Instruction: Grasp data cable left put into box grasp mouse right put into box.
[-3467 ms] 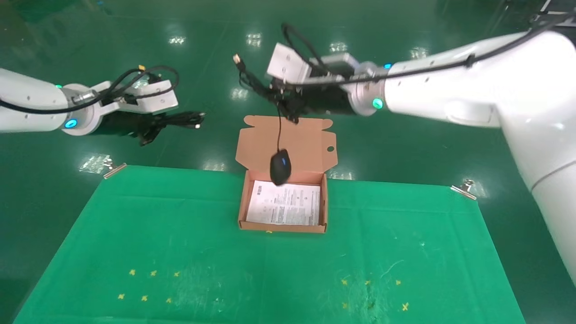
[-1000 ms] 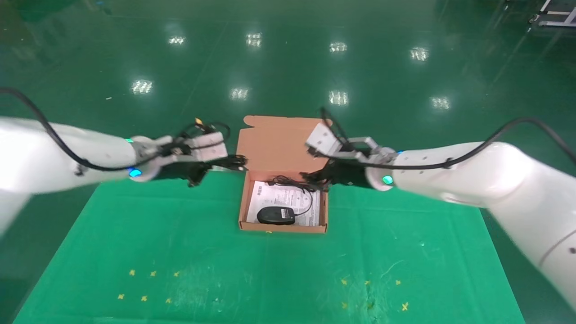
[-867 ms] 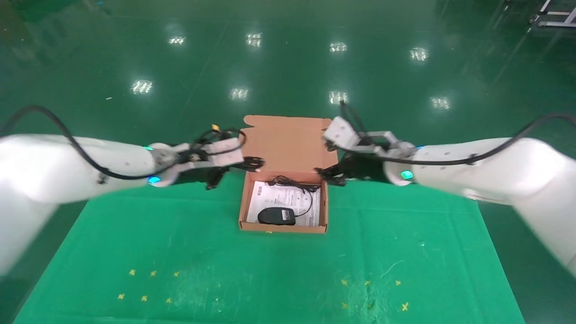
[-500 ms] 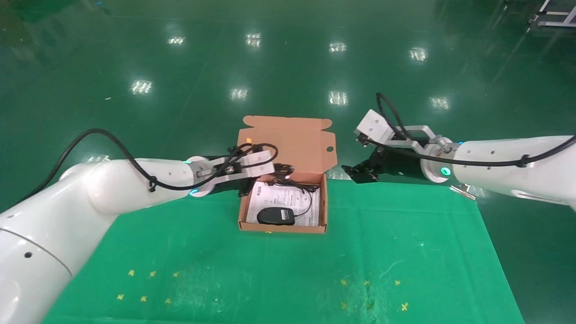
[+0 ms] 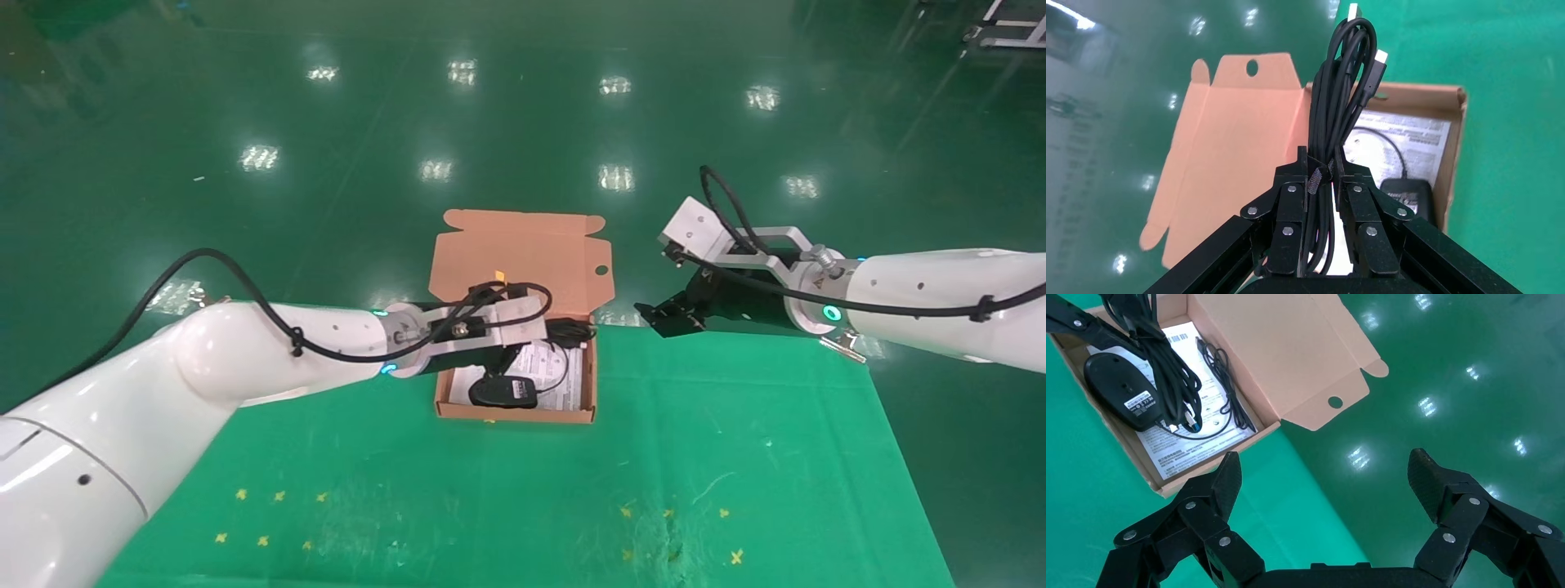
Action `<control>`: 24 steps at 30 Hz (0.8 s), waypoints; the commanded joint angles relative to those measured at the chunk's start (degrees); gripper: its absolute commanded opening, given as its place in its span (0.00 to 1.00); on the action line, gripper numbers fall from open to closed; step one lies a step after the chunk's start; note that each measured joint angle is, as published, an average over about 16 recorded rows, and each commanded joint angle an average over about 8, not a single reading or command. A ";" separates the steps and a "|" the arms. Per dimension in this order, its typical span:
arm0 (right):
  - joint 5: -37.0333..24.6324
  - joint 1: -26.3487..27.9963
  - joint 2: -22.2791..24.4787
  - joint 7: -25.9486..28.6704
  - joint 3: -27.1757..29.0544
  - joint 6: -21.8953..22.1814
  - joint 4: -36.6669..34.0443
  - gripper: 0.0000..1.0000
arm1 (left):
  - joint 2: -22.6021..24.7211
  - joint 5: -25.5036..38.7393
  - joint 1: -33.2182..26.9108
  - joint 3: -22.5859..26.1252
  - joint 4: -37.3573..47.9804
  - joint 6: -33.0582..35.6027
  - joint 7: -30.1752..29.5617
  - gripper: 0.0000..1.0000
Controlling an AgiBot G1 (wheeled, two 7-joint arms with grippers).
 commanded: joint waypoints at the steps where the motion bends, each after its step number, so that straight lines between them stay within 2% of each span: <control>1: -0.46 0.03 0.21 0.70 -0.20 0.12 0.54 1.00 | 0.05 -1.64 -0.09 0.90 0.10 0.04 0.86 0.89; 2: -0.54 0.03 0.26 0.78 -0.25 0.14 0.65 1.00 | 0.05 -1.93 -0.10 1.06 0.17 0.02 0.96 1.00; 18: -0.32 0.04 0.04 0.47 -0.13 0.16 0.21 1.00 | -0.77 -1.09 -0.28 0.56 -0.76 0.23 0.52 1.00; 24: -0.57 1.41 1.03 -0.23 0.69 1.33 1.46 1.00 | -2.75 -1.06 -3.40 -0.45 -2.39 -2.58 -0.06 1.00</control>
